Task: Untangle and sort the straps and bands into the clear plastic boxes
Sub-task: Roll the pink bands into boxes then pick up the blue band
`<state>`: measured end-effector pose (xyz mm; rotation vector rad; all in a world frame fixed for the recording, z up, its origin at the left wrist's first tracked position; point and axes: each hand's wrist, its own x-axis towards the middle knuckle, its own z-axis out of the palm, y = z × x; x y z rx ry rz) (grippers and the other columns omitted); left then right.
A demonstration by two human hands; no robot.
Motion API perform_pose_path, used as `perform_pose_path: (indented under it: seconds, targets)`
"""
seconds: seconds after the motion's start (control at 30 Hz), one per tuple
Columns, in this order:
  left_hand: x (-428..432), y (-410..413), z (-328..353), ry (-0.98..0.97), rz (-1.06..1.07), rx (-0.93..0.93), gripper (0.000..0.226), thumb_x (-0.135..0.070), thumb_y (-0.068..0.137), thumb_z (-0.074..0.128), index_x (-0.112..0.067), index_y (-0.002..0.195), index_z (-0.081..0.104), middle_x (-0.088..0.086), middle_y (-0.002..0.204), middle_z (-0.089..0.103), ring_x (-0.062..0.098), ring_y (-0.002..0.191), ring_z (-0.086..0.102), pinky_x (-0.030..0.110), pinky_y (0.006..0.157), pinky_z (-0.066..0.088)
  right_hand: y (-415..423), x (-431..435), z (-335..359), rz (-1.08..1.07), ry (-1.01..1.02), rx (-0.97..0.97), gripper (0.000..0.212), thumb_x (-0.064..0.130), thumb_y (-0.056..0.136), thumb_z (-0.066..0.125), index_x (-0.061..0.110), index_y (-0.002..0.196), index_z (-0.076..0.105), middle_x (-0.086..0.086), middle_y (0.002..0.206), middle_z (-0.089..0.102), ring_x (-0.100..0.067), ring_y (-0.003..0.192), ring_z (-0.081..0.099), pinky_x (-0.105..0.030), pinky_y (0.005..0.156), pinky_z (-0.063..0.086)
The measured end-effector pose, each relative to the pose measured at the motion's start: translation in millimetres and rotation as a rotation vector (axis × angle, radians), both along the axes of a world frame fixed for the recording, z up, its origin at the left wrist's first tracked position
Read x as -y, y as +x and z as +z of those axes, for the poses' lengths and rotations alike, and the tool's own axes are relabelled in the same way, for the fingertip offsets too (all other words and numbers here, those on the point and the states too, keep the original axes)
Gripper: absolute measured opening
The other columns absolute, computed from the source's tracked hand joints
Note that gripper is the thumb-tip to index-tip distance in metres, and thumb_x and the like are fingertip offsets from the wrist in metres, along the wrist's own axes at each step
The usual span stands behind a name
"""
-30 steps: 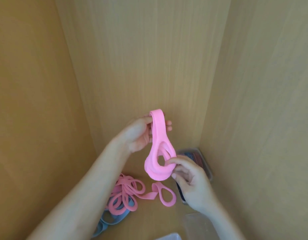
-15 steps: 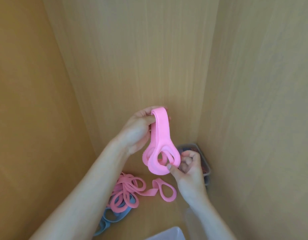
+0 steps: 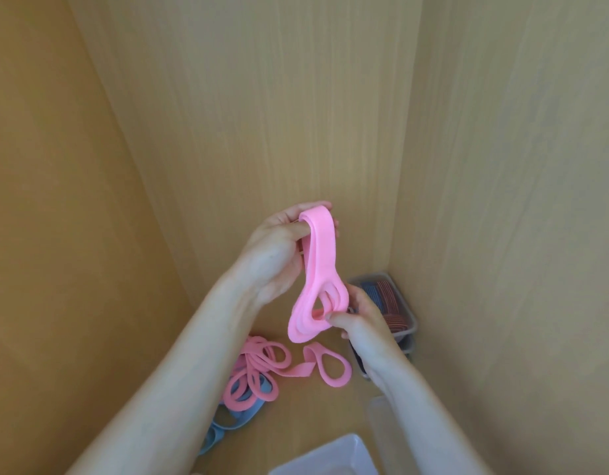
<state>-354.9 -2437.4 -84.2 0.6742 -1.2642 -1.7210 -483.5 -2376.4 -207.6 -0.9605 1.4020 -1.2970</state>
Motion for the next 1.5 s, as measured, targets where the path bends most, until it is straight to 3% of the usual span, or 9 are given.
perform_pose_path:
  seconds: [0.13, 0.33, 0.47, 0.6, 0.73, 0.97, 1.13, 1.33, 1.5]
  targets:
    - [-4.2, -2.6, -1.9, -0.013, 0.06, 0.065, 0.033, 0.007, 0.101, 0.04, -0.006, 0.113, 0.068, 0.018, 0.099, 0.064, 0.026, 0.089, 0.058, 0.03, 0.069, 0.055, 9.1, 3.1, 1.6, -0.074, 0.023, -0.04, 0.034, 0.015, 0.089, 0.07, 0.022, 0.12, 0.058, 0.003, 0.115, 0.066, -0.01, 0.103, 0.064, -0.023, 0.071, 0.044]
    - [-9.3, -5.4, -2.9, -0.043, 0.093, 0.129, 0.036, 0.007, 0.1, 0.041, -0.01, 0.107, 0.071, 0.02, 0.104, 0.064, 0.029, 0.092, 0.057, 0.036, 0.076, 0.053, 14.2, 6.7, 9.2, -0.078, -0.033, -0.315, 0.069, 0.024, 0.077, 0.076, 0.022, 0.138, 0.043, 0.006, 0.123, 0.059, -0.007, 0.1, 0.065, -0.025, 0.073, 0.054]
    - [-10.1, -5.7, -6.7, -0.068, 0.109, 0.166, 0.037, 0.007, 0.099, 0.043, -0.014, 0.105, 0.073, 0.028, 0.114, 0.067, 0.03, 0.093, 0.059, 0.041, 0.082, 0.051, 17.3, 2.2, 21.2, -0.087, -0.082, -0.645, 0.023, 0.017, 0.082, 0.066, 0.024, 0.101, 0.054, 0.008, 0.091, 0.063, -0.008, 0.074, 0.062, -0.029, 0.056, 0.047]
    - [-6.2, 0.1, -8.7, -0.173, 0.152, 0.25, 0.036, 0.004, 0.098, 0.046, -0.018, 0.107, 0.073, 0.018, 0.119, 0.07, 0.036, 0.109, 0.065, 0.044, 0.099, 0.05, 13.4, 4.9, 23.3, -0.138, -0.102, -0.78, 0.015, 0.006, 0.084, 0.058, 0.019, 0.087, 0.052, 0.005, 0.081, 0.06, -0.01, 0.066, 0.057, -0.026, 0.049, 0.04]
    - [-3.2, 4.7, -8.7, -0.211, 0.165, 0.274, 0.035, 0.003, 0.098, 0.047, -0.019, 0.108, 0.072, 0.014, 0.117, 0.072, 0.034, 0.118, 0.063, 0.047, 0.105, 0.048, 8.3, 9.0, 23.2, -0.124, -0.1, -0.692, 0.013, 0.005, 0.08, 0.053, 0.017, 0.079, 0.056, 0.001, 0.078, 0.064, -0.017, 0.066, 0.06, -0.032, 0.052, 0.046]
    - [-1.6, 8.2, -6.1, -0.183, 0.115, 0.223, 0.035, 0.004, 0.099, 0.046, -0.016, 0.109, 0.072, 0.018, 0.114, 0.07, 0.03, 0.101, 0.064, 0.045, 0.095, 0.05, 6.6, 14.9, 19.6, -0.046, -0.112, -0.607, 0.013, 0.005, 0.077, 0.052, 0.018, 0.078, 0.056, -0.004, 0.086, 0.062, -0.02, 0.072, 0.056, -0.032, 0.057, 0.043]
    - [9.1, 21.5, -2.8, -0.103, 0.084, 0.122, 0.032, 0.004, 0.101, 0.044, -0.009, 0.116, 0.068, 0.015, 0.104, 0.07, 0.026, 0.096, 0.063, 0.038, 0.084, 0.052, 1.9, 15.6, 14.8, 0.003, -0.094, -0.377, 0.016, 0.011, 0.078, 0.06, 0.008, 0.094, 0.062, -0.017, 0.093, 0.069, -0.035, 0.083, 0.067, -0.054, 0.079, 0.055]
    - [25.8, 37.6, -11.7, 0.046, 0.129, -0.004, 0.033, 0.006, 0.102, 0.038, -0.002, 0.124, 0.061, 0.015, 0.097, 0.074, 0.028, 0.094, 0.072, 0.039, 0.079, 0.06, -5.9, 7.9, 13.2, 0.156, -0.125, -0.081, 0.024, 0.016, 0.076, 0.069, 0.018, 0.099, 0.074, -0.006, 0.091, 0.074, -0.019, 0.085, 0.069, -0.038, 0.085, 0.053]
    - [30.1, 41.4, -21.6, 0.112, 0.146, -0.027, 0.033, 0.006, 0.102, 0.036, 0.0, 0.126, 0.059, 0.017, 0.096, 0.073, 0.029, 0.091, 0.073, 0.041, 0.079, 0.061, -11.1, 8.8, 5.8, 0.263, -0.104, -0.015, 0.04, 0.021, 0.07, 0.08, 0.02, 0.109, 0.073, -0.008, 0.105, 0.074, -0.026, 0.101, 0.069, -0.042, 0.095, 0.053]
